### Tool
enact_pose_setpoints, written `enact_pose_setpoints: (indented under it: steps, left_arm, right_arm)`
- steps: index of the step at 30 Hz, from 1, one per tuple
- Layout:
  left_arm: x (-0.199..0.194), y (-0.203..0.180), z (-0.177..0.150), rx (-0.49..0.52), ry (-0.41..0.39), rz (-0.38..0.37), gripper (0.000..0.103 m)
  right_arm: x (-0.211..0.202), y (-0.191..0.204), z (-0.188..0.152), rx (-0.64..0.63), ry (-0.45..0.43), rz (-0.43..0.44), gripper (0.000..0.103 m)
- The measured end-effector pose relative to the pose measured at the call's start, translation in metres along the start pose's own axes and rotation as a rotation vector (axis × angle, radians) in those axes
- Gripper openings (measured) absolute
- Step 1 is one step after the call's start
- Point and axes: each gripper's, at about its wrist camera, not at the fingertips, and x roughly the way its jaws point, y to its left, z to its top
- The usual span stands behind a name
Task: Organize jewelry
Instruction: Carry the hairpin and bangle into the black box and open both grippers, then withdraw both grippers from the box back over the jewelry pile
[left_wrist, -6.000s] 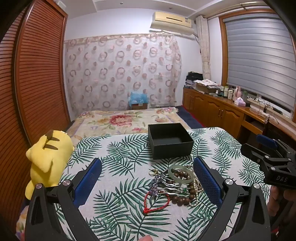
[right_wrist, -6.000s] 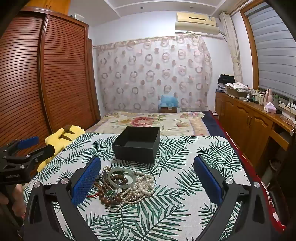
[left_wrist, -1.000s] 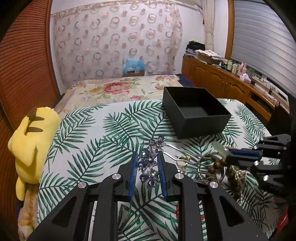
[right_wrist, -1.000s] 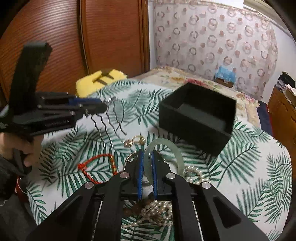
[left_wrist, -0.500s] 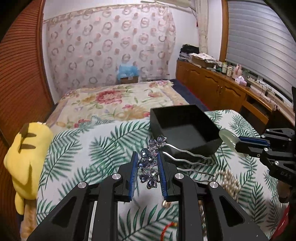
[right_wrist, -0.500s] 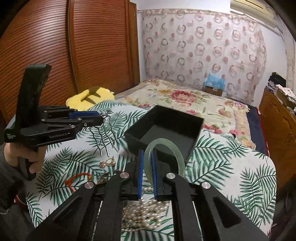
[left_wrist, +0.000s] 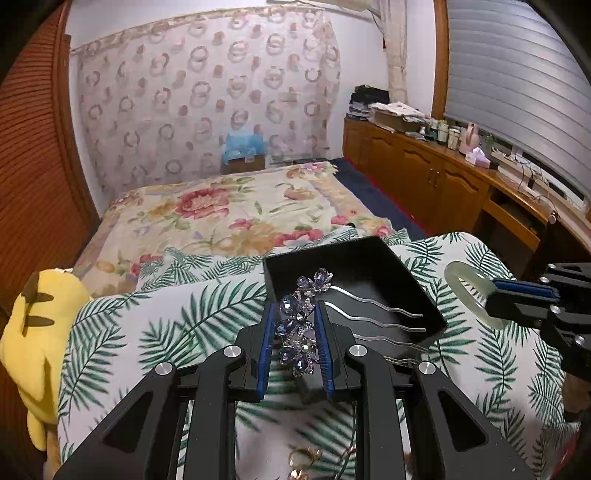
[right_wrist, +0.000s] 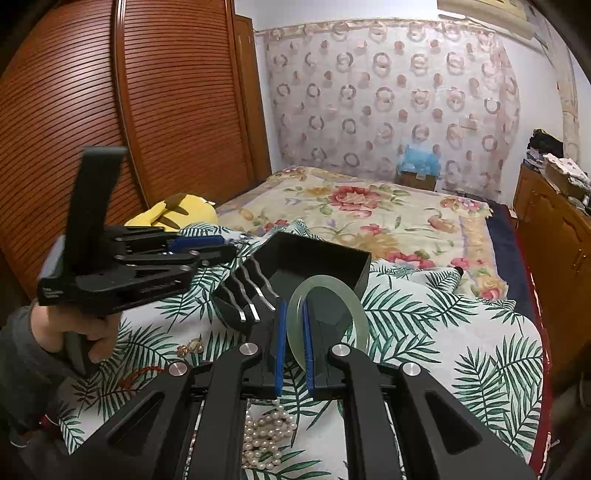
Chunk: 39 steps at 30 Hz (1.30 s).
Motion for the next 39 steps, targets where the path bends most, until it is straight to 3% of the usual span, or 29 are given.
enact_pose_setpoints:
  steps: [7,9,16,31,39]
  left_arm:
    - [0.02,-0.005,0.008,-0.011,0.016,-0.02,0.022]
    - [0.018,-0.004,0.009,-0.015,0.007,-0.024,0.029]
    - [0.0,0.008,0.005,-0.018,-0.018,-0.01,0.03]
    - [-0.042,0.027,-0.039,-0.022,-0.026,-0.022,0.03]
    - [-0.051,0.019,-0.062,-0.019,-0.009,-0.052,0.03]
  right_arm:
    - [0.004,0.0,0.01,-0.01,-0.005,-0.003,0.01]
    - [0.006,0.001,0.013,-0.014,-0.006,0.0,0.01]
    - [0.026,0.008,0.026,-0.042,-0.022,0.037,0.01]
    - [0.097,0.019,0.022,-0.075,0.101,-0.02,0.011]
    - [0.088,0.015,0.02,-0.036,0.084,-0.018,0.013]
